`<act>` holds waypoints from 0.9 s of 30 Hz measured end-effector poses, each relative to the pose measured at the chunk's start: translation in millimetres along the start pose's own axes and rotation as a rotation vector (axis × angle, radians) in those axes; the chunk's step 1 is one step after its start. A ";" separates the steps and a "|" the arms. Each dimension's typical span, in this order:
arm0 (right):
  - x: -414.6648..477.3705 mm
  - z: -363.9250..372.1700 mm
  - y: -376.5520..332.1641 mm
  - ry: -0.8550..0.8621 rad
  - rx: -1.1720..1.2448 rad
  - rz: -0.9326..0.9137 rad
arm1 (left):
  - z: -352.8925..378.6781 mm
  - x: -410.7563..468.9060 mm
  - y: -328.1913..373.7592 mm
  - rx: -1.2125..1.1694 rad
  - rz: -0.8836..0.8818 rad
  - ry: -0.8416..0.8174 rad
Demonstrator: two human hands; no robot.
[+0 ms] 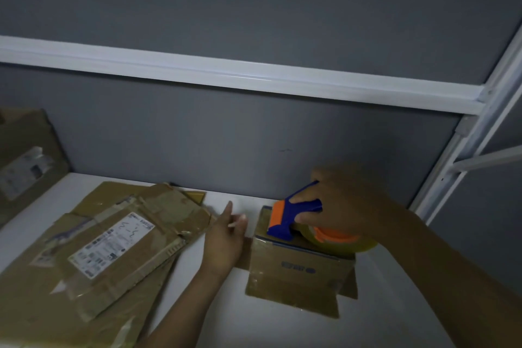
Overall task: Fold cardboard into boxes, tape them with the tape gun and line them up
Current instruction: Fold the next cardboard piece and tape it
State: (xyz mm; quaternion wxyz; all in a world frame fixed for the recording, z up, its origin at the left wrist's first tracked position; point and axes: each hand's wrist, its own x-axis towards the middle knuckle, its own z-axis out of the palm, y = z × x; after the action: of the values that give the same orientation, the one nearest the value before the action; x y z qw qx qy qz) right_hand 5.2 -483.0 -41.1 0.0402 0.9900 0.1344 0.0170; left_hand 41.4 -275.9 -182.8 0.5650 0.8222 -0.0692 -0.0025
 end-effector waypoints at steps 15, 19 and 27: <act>-16.7 -17.1 2.7 -0.010 -0.060 -0.108 | -0.5 20.4 27.3 0.253 0.422 -0.527; -40.4 -38.3 21.2 -0.092 -0.029 -0.070 | -4.5 24.0 25.9 0.256 0.413 -0.543; -80.2 -18.3 40.2 -0.094 -0.108 -0.029 | -24.6 39.1 11.9 0.551 0.483 -0.514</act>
State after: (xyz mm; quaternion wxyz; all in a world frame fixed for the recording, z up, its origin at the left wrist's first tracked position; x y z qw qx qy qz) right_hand -62.3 -541.7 -21.3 0.1002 0.9840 0.1456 -0.0226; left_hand 80.8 -261.9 -159.9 0.2736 0.8750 -0.3955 -0.0562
